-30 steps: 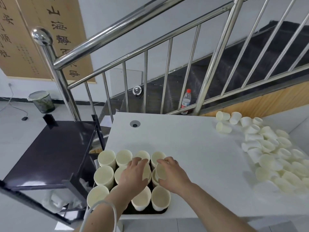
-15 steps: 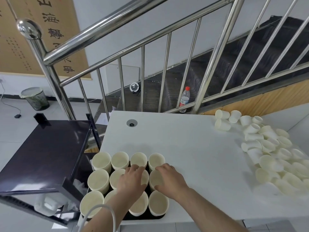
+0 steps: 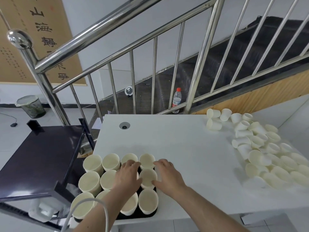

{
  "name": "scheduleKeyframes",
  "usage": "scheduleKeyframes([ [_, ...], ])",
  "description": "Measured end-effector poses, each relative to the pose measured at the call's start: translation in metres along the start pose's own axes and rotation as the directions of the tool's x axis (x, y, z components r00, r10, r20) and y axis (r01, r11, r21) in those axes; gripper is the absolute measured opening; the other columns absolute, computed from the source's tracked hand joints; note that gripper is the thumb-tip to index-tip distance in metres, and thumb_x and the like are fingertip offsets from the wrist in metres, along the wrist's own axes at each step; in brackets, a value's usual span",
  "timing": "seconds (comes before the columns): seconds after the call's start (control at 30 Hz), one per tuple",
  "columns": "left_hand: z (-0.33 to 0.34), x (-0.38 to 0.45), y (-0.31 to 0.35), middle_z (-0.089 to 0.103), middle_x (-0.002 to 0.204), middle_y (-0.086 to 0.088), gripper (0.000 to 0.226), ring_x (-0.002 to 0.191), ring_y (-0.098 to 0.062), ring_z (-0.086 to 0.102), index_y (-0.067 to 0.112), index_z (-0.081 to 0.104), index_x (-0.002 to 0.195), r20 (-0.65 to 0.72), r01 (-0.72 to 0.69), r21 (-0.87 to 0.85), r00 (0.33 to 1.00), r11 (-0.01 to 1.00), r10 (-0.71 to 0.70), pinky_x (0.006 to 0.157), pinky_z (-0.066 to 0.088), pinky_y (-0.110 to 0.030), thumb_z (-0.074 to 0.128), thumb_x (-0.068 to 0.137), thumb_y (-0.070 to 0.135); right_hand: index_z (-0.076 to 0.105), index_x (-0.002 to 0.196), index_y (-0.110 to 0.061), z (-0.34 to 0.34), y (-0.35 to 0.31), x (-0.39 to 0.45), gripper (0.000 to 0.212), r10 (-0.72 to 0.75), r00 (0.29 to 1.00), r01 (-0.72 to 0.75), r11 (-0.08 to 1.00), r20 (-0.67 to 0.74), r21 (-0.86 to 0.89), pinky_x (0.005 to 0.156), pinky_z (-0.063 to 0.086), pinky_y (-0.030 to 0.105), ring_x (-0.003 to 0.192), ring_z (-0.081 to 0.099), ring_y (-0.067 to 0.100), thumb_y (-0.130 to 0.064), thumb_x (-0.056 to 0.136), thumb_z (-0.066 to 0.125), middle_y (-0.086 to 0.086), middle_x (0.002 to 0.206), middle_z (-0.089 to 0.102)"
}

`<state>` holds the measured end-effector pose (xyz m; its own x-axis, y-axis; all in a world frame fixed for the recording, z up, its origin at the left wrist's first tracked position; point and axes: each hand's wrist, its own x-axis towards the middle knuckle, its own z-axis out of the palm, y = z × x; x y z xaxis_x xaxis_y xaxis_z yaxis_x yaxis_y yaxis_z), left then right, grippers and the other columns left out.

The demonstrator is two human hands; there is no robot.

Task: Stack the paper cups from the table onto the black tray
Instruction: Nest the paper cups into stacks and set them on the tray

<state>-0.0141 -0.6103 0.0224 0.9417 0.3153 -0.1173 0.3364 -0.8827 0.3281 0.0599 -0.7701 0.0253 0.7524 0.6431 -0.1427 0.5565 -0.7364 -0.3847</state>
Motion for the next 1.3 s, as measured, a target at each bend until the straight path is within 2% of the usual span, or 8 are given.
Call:
scheduleKeyframes([
  [0.13, -0.009, 0.004, 0.039, 0.038, 0.141, 0.005, 0.057, 0.128, -0.020, 0.040, 0.028, 0.037, 0.141, -0.029, -0.043, -0.012, 0.999, 0.999, 0.042, 0.097, 0.042, -0.034, 0.057, 0.088, 0.033, 0.032, 0.146, -0.024, -0.025, 0.029, -0.016, 0.066, 0.000, 0.998, 0.000, 1.000, -0.066, -0.003, 0.094, 0.047, 0.032, 0.133, 0.032, 0.015, -0.038, 0.090, 0.062, -0.005, 0.146, 0.029],
  [0.33, 0.000, 0.011, 0.123, 0.035, 0.144, 0.008, 0.058, 0.132, -0.016, 0.036, 0.029, 0.034, 0.143, -0.077, -0.123, -0.019, 0.990, 0.992, 0.121, 0.101, 0.039, -0.030, 0.056, 0.089, 0.034, 0.030, 0.147, -0.026, -0.064, 0.093, -0.045, 0.066, 0.035, 0.989, -0.037, 0.999, -0.141, -0.013, 0.089, 0.047, 0.030, 0.132, 0.033, 0.014, -0.039, 0.090, 0.061, -0.007, 0.146, 0.028],
  [0.67, 0.050, 0.018, 0.257, 0.034, 0.143, 0.011, 0.058, 0.133, -0.013, 0.035, 0.030, 0.033, 0.143, -0.039, -0.218, -0.042, 0.976, 0.975, 0.216, 0.104, 0.039, -0.030, 0.055, 0.090, 0.035, 0.028, 0.148, -0.026, -0.114, 0.234, -0.113, 0.066, 0.186, 0.964, -0.186, 0.982, -0.189, 0.013, 0.097, 0.045, 0.026, 0.135, 0.031, 0.011, -0.040, 0.092, 0.059, -0.009, 0.149, 0.026],
  [0.8, 0.064, 0.029, 0.299, 0.033, 0.144, 0.011, 0.057, 0.133, -0.013, 0.034, 0.031, 0.032, 0.143, 0.005, -0.245, -0.040, 0.969, 0.969, 0.246, 0.104, 0.038, -0.029, 0.054, 0.091, 0.035, 0.029, 0.148, -0.026, -0.130, 0.279, -0.124, 0.066, 0.241, 0.951, -0.242, 0.970, -0.192, 0.018, 0.096, 0.047, 0.027, 0.136, 0.032, 0.011, -0.039, 0.091, 0.060, -0.008, 0.149, 0.026],
  [1.0, 0.078, 0.075, 0.340, 0.034, 0.144, 0.010, 0.057, 0.133, -0.013, 0.035, 0.029, 0.034, 0.143, 0.014, -0.258, -0.060, 0.966, 0.964, 0.260, 0.104, 0.039, -0.030, 0.056, 0.090, 0.034, 0.028, 0.149, -0.026, -0.152, 0.328, -0.100, 0.067, 0.269, 0.948, -0.273, 0.962, -0.168, 0.000, 0.093, 0.047, 0.028, 0.135, 0.032, 0.014, -0.038, 0.091, 0.060, -0.006, 0.150, 0.026],
  [1.3, 0.103, 0.172, 0.359, 0.037, 0.145, 0.007, 0.059, 0.132, -0.016, 0.039, 0.028, 0.035, 0.142, 0.003, -0.168, -0.115, 0.986, 0.979, 0.169, 0.102, 0.041, -0.031, 0.058, 0.089, 0.035, 0.029, 0.148, -0.027, -0.168, 0.381, -0.011, 0.065, 0.239, 0.970, -0.242, 0.967, -0.054, -0.073, 0.094, 0.048, 0.031, 0.134, 0.033, 0.014, -0.037, 0.091, 0.060, -0.007, 0.148, 0.027],
])
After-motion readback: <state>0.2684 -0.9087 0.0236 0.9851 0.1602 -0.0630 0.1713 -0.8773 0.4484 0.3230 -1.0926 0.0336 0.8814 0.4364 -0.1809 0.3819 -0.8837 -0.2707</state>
